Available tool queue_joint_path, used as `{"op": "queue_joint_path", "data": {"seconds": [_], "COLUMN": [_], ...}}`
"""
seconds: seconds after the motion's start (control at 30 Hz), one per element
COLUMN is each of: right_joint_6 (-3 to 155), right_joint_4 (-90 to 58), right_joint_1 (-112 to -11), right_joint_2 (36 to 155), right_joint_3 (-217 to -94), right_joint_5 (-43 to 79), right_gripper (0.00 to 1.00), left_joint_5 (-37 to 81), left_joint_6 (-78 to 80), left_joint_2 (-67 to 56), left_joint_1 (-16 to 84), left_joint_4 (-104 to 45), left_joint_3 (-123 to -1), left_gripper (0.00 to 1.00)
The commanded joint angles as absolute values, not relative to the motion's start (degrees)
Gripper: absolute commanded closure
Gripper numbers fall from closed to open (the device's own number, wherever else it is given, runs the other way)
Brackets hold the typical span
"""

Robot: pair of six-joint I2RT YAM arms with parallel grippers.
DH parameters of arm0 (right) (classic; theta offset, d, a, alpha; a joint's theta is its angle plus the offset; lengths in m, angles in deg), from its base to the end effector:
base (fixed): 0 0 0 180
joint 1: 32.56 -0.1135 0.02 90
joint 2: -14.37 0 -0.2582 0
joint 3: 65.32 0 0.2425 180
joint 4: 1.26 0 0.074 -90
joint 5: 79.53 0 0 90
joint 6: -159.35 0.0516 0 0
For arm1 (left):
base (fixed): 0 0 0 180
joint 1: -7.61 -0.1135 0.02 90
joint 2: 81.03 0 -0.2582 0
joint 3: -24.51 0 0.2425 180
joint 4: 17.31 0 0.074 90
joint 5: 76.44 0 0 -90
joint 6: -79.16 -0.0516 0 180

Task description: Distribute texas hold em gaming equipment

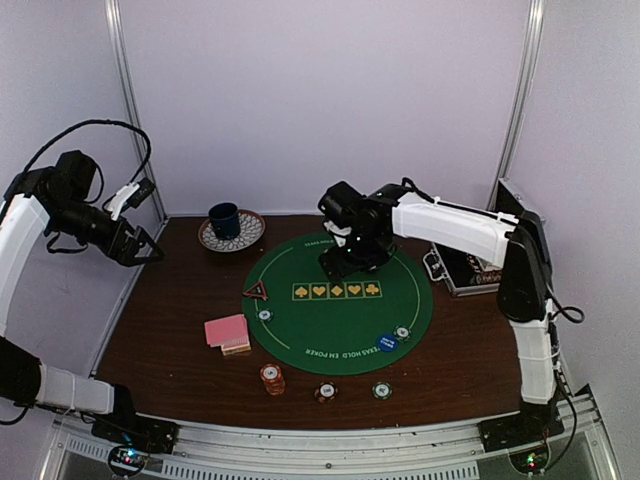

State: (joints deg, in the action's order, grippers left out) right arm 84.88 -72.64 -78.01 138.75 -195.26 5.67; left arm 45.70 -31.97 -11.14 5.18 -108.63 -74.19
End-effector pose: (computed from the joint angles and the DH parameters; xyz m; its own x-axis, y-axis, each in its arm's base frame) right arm 0.3248 0.3237 0.2357 -0.8003 -0.4327 -0.4151 -0.4897 0.8711 0.0361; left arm 0.1990 -0.0190 0.3684 -0.7512 0.2736 -0.6007 0.5149 0.8124 -0.2738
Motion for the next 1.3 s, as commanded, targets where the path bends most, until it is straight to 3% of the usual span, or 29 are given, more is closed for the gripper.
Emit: {"op": "queue_joint_path", "data": {"seconds": [0.0, 0.27, 0.6, 1.27], "right_joint_6": [87.22, 93.06, 95.9, 94.84], "right_joint_4": [-70.9, -67.86, -67.01, -62.87], "right_joint_1": [-84.13, -96.75, -107.35, -108.05], "right_joint_2": [131.12, 122.49, 125.51, 130.78], "right_joint_3": [-187.07, -172.33, -167.91, -164.57], "right_joint_5": [2.27, 3.76, 7.96, 13.33], "right_gripper": [0.04, 0.01, 0.0, 0.28], "left_joint_5": [45.08, 44.9, 45.48, 46.29], "left_joint_6": [-32.63, -33.26, -33.46, -33.06], "left_joint_2": [-12.79, -14.6, -14.03, -12.37], "left_joint_1": [4.8, 4.78, 4.8, 4.79], "left_joint_4": [-108.92, -109.63, -110.14, -110.2], "left_joint_3": [-72.68, -71.48, -72.55, -73.86], "left_gripper": [0.02, 0.02, 0.02, 0.02]}}
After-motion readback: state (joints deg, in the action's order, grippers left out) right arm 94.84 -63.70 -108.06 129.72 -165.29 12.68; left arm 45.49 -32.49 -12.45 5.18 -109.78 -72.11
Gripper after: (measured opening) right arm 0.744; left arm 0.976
